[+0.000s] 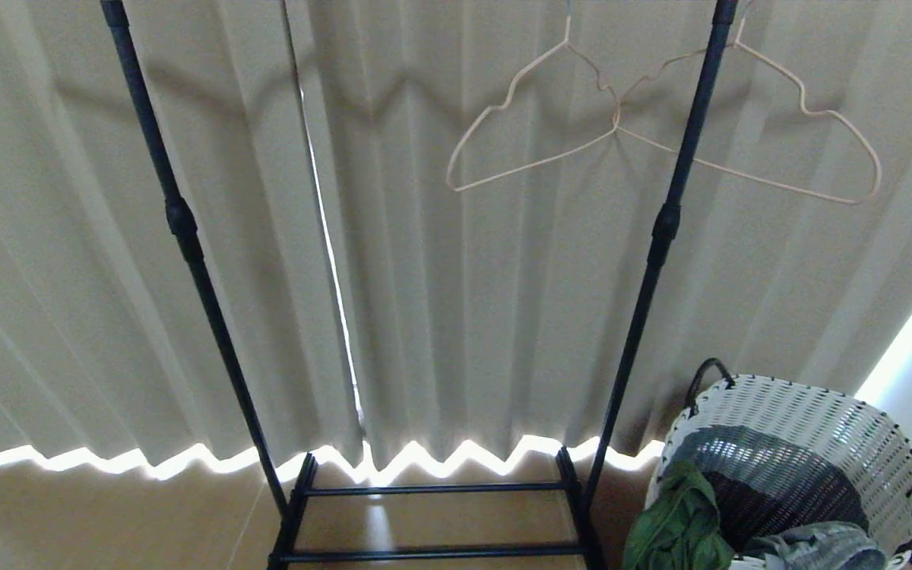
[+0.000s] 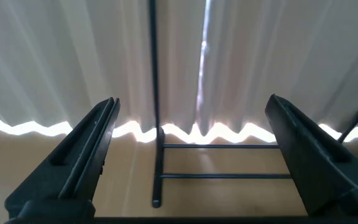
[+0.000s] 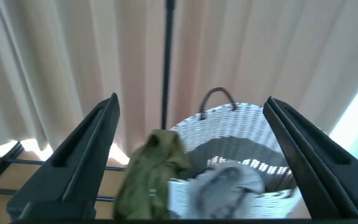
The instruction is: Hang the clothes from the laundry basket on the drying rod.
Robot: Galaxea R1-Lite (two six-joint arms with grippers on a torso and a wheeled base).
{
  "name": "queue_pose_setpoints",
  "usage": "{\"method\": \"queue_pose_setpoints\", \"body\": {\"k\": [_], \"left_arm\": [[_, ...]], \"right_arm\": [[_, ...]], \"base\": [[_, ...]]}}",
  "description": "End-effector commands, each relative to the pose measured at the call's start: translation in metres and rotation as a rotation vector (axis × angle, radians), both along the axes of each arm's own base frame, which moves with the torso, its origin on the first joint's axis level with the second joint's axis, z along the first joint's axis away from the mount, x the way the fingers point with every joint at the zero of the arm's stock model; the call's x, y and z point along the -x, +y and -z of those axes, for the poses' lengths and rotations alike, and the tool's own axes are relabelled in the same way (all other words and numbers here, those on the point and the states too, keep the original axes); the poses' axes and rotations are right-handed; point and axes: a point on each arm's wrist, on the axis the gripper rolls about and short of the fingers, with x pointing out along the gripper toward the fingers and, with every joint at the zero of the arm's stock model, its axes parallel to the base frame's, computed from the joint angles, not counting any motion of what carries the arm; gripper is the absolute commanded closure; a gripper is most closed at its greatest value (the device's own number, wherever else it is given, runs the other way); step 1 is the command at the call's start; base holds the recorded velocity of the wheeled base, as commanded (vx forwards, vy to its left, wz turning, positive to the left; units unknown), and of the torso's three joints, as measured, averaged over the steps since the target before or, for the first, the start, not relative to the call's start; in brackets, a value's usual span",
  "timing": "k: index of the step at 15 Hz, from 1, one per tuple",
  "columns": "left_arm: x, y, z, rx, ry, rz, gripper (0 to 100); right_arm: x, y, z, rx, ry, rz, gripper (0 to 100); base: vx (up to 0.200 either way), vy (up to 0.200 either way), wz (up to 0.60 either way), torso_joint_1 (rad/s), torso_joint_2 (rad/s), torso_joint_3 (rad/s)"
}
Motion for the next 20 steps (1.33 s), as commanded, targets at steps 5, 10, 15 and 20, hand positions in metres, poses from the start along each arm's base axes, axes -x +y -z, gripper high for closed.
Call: {"method": "queue_pose_setpoints", "body": {"k": [5,10,15,20], "left_arm": [[0.000,0.000,0.000,0.001,0.001,-0.003,0],[0.000,0.000,0.000,0.001,0.001,-0.003,0],[0.000,0.000,0.000,-0.001,0.001,-0.003,0],[0.000,0.000,0.000,-0.003,0.001,-0.001,0]], "right_arm": [[0.000,0.000,0.000,0.000,-0.001,-0.001,0],[0.000,0.000,0.000,0.002,-0.001,-0.001,0],[0.000,0.000,0.001,0.017,0.006,-0.004,0],[-0.009,0.000,-0.031,0.033,0.127,-0.130,0]], "base": [[0.000,-0.160,0.00,0.004,0.00,0.002],[0.000,0.000,0.00,0.000,0.00,0.000],[0.000,0.000,0.00,0.000,0.00,0.000],[0.000,0.000,0.00,0.000,0.00,0.000]]}}
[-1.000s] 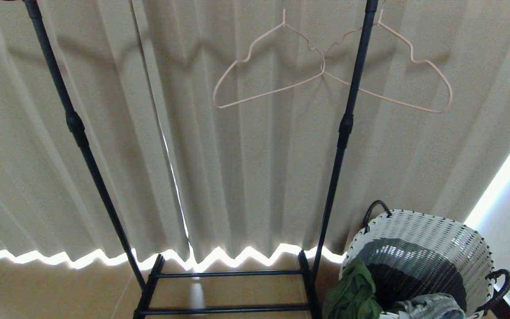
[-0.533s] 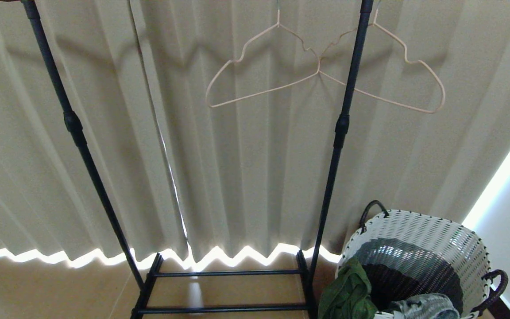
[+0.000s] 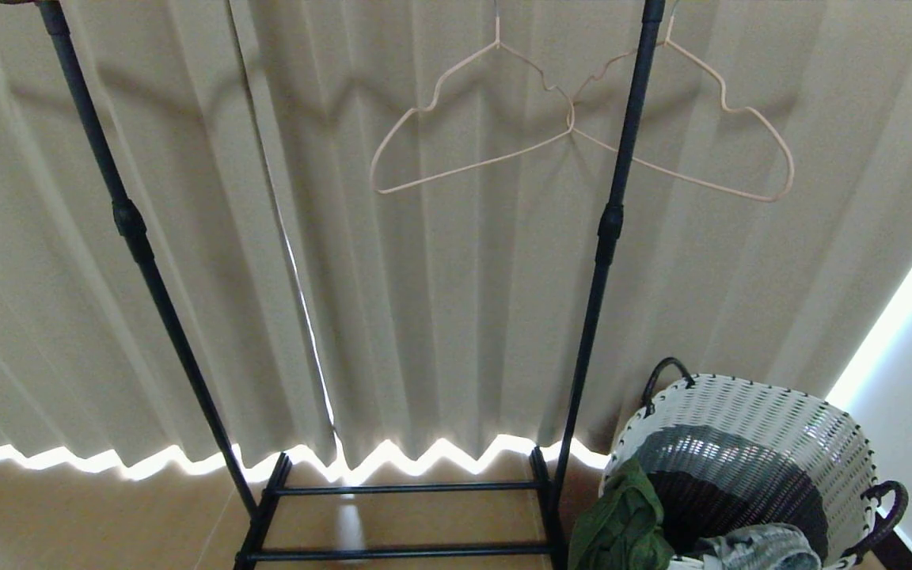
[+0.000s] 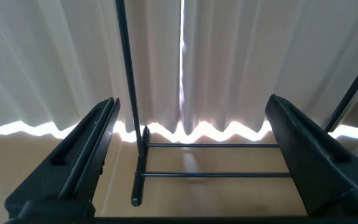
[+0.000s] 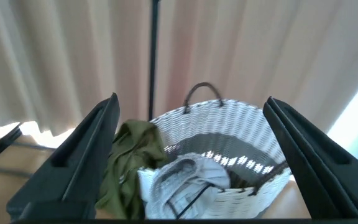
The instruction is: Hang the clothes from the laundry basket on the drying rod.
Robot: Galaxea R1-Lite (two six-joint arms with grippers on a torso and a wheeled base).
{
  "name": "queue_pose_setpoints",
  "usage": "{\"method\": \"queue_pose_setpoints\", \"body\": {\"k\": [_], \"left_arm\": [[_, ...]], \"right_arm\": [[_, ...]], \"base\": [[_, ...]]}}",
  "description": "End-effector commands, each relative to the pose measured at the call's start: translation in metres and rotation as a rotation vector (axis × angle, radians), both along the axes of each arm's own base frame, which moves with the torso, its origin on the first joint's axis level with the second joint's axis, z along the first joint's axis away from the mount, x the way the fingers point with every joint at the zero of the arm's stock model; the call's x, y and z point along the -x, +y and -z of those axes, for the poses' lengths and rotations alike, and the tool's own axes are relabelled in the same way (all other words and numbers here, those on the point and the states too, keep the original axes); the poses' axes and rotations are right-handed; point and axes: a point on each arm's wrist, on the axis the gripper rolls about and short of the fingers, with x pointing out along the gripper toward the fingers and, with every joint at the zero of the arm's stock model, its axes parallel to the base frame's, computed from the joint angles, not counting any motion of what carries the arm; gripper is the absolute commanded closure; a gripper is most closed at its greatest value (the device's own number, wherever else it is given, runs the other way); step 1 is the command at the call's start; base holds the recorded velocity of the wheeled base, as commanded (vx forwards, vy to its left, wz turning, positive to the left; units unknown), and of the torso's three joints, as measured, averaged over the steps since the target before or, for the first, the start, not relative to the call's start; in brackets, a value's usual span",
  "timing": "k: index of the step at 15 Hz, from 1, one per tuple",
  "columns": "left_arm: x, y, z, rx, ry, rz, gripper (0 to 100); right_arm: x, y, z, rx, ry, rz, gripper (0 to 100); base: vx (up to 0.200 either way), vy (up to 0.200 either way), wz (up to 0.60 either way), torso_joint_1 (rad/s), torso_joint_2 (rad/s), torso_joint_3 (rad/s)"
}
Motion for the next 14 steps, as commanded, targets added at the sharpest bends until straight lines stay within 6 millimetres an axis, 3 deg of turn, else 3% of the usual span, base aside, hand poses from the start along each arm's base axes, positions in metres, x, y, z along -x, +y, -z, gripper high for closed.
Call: {"method": "queue_pose_setpoints", "body": {"k": [1,4,5,7,9,12,14], "left_arm": [[0.000,0.000,0.000,0.002,0.000,-0.003,0],[0.000,0.000,0.000,0.002,0.000,-0.003,0],[0.000,0.000,0.000,0.002,0.000,-0.003,0],[0.000,0.000,0.000,0.000,0.002,-0.003,0],[0.000,0.000,0.000,0.000,0.000,-0.003,0],[0.000,0.000,0.000,0.000,0.002,-0.003,0],[0.000,0.000,0.000,-0.002,0.000,-0.004,0]], "right_arm": [[-0.028,0.001,-0.033,0.027,0.220,-0.065,0],[-0.077,0.005,-0.059,0.085,0.421,-0.032,0],[-0.091,0.006,-0.059,0.120,0.485,-0.019,0],[-0.109,0.000,-0.048,0.232,0.608,0.055,0],[-0.131,-0.019,-0.037,0.411,0.725,0.142,0],[-0.141,-0.027,-0.027,0.477,0.781,0.140,0],[-0.139,-0.026,0.000,0.549,0.846,0.076,0]], "base": [[0.000,0.000,0.00,0.000,0.00,0.000],[0.000,0.000,0.00,0.000,0.00,0.000],[0.000,0.000,0.00,0.000,0.00,0.000],[0.000,0.000,0.00,0.000,0.00,0.000],[0.000,0.000,0.00,0.000,0.00,0.000],[-0.067,0.000,0.00,0.001,0.00,0.001],[-0.200,0.000,0.00,0.012,0.00,0.000]]}}
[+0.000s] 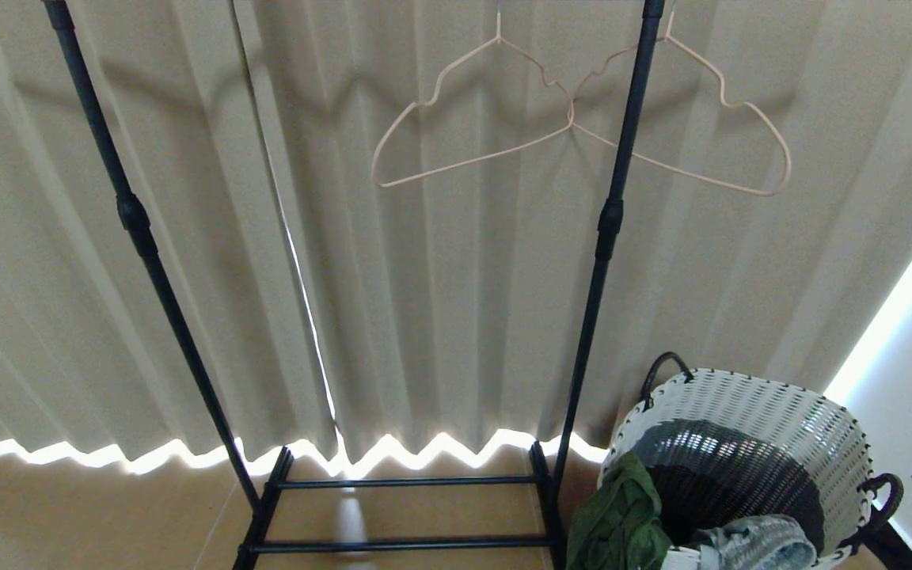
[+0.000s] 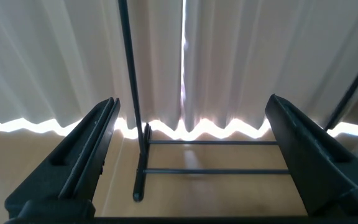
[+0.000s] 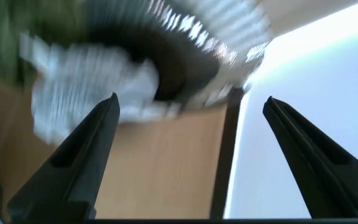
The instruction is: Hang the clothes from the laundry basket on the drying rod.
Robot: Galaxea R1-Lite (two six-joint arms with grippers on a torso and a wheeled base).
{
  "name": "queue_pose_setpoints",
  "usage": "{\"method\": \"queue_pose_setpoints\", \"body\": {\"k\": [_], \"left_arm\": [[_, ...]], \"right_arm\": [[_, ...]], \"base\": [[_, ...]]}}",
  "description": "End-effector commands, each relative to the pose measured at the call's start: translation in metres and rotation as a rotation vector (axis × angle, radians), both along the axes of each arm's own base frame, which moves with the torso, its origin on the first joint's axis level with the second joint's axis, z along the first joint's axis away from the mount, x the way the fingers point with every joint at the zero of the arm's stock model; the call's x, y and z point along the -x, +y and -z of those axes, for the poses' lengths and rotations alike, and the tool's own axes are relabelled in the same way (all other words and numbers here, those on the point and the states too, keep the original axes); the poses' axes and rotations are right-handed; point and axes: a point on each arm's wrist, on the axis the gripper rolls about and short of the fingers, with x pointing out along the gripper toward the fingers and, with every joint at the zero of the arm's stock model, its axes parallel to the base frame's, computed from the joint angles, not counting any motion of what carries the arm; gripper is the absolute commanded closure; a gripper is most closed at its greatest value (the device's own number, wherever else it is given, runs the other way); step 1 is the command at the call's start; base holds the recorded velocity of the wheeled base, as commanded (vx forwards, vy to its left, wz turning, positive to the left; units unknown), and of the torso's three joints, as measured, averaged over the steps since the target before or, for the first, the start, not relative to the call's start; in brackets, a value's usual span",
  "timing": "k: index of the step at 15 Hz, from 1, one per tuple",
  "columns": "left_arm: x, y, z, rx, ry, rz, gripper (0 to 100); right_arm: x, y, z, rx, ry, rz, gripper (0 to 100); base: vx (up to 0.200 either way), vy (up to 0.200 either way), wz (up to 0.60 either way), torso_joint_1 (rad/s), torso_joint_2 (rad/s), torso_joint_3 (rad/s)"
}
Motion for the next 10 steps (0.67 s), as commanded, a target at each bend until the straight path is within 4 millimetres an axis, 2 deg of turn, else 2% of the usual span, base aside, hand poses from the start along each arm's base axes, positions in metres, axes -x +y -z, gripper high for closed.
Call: {"method": "queue_pose_setpoints", "body": {"k": [1,5,9,10], "left_arm": [[0.000,0.000,0.000,0.000,0.001,-0.002,0],[0.000,0.000,0.000,0.000,-0.001,-0.002,0],[0.000,0.000,0.000,0.000,-0.001,-0.002,0],[0.000,0.000,0.000,0.002,0.001,-0.002,0]], "right_arm": [[-0.004,-0.002,0.027,0.018,0.136,-0.042,0],[-0.020,-0.004,0.040,0.000,0.205,-0.113,0],[-0.060,-0.010,0.062,-0.040,0.158,-0.168,0],[-0.065,-0.010,0.065,-0.062,0.143,-0.198,0]], "base": [[-0.200,0.000,0.00,0.002,0.00,-0.002],[0.000,0.000,0.00,0.000,0.00,0.000],[0.000,0.000,0.00,0.000,0.00,0.000],[0.000,0.000,0.00,0.000,0.00,0.000]]}}
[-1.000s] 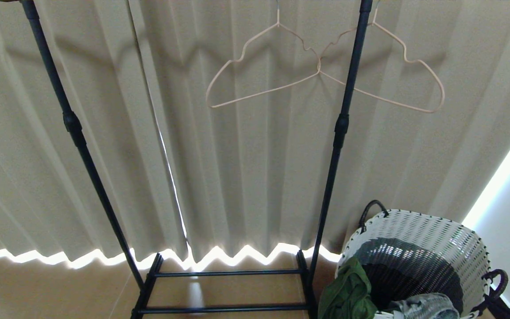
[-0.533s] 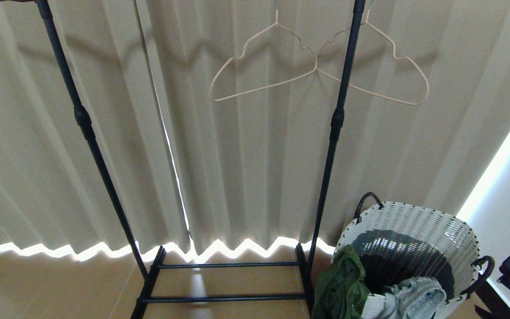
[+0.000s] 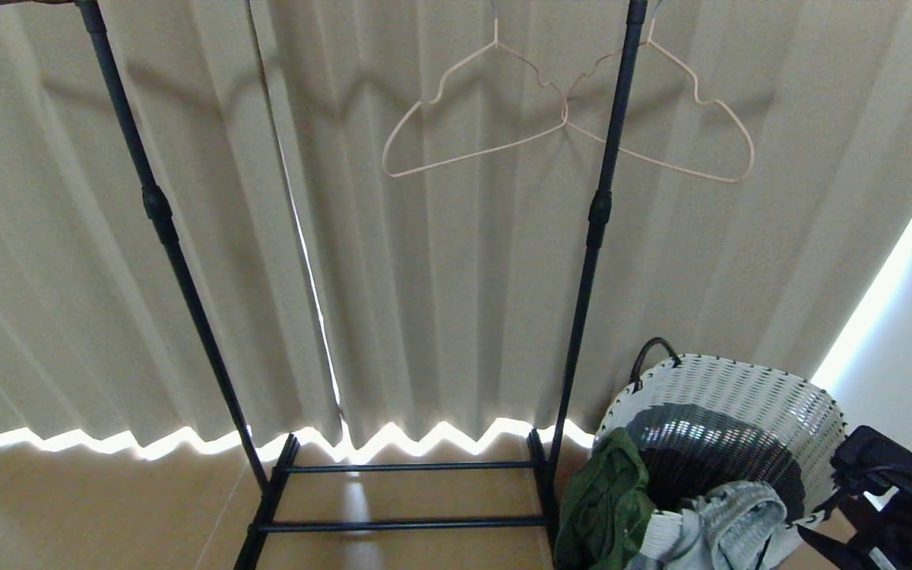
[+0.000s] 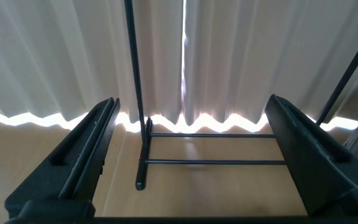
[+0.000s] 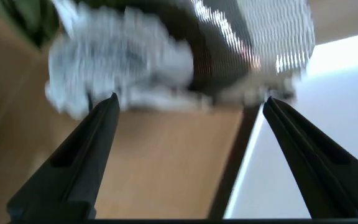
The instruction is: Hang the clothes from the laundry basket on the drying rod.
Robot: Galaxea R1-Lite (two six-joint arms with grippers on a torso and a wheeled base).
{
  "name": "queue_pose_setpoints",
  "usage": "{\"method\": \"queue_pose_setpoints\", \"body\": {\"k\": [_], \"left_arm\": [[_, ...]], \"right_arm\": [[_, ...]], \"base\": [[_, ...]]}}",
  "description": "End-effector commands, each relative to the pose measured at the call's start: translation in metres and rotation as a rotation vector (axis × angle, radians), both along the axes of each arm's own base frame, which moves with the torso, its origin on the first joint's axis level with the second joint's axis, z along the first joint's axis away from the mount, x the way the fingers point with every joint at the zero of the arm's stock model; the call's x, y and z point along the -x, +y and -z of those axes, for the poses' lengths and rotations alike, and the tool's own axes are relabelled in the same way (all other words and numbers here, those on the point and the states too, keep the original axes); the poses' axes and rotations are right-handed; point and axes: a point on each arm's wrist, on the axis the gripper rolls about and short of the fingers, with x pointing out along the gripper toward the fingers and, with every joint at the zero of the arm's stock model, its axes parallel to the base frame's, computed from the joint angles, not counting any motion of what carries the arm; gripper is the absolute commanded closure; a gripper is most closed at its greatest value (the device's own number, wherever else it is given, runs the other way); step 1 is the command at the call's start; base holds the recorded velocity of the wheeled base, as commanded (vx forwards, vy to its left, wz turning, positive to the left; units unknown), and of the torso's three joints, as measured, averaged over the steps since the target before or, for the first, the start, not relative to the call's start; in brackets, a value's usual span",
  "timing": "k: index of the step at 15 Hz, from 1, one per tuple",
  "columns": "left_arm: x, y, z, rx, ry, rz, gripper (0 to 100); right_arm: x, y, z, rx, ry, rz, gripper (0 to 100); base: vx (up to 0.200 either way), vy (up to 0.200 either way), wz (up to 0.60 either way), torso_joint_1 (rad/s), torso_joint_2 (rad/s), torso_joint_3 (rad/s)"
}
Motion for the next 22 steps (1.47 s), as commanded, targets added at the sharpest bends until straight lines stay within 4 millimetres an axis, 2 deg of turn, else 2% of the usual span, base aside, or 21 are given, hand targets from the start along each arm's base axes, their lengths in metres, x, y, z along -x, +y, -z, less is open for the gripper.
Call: {"method": "queue_pose_setpoints", "body": {"k": [1,5,11,16,18,19,22], "left_arm": [[0.000,0.000,0.000,0.000,0.000,-0.001,0],[0.000,0.000,0.000,0.002,0.000,0.001,0],[0.000,0.000,0.000,0.003,0.000,-0.002,0],[0.000,0.000,0.000,0.003,0.000,-0.004,0],[0.000,0.000,0.000,0.003,0.000,-0.004,0],[0.000,0.000,0.000,0.003,0.000,-0.004,0],[0.000,0.000,0.000,0.003,0.000,-0.004,0]], "right_arm": [[-0.019,0.000,0.025,-0.063,0.076,-0.063,0],[-0.032,0.007,0.029,-0.058,0.081,-0.106,0],[-0.052,0.002,0.038,-0.006,0.106,-0.054,0],[-0.068,-0.002,0.059,0.028,0.043,-0.027,0],[-0.068,-0.001,0.066,0.030,0.030,-0.026,0],[-0.067,-0.001,0.066,0.031,0.027,-0.026,100],[-0.062,-0.001,0.065,0.034,0.004,-0.027,100]], "base": [[0.000,0.000,0.00,0.000,0.00,0.000],[0.000,0.000,0.00,0.000,0.00,0.000],[0.000,0.000,0.00,0.000,0.00,0.000],[0.000,0.000,0.00,0.000,0.00,0.000],[0.000,0.000,0.00,0.000,0.00,0.000],[0.000,0.000,0.00,0.000,0.00,0.000],[0.000,0.000,0.00,0.000,0.00,0.000]]}}
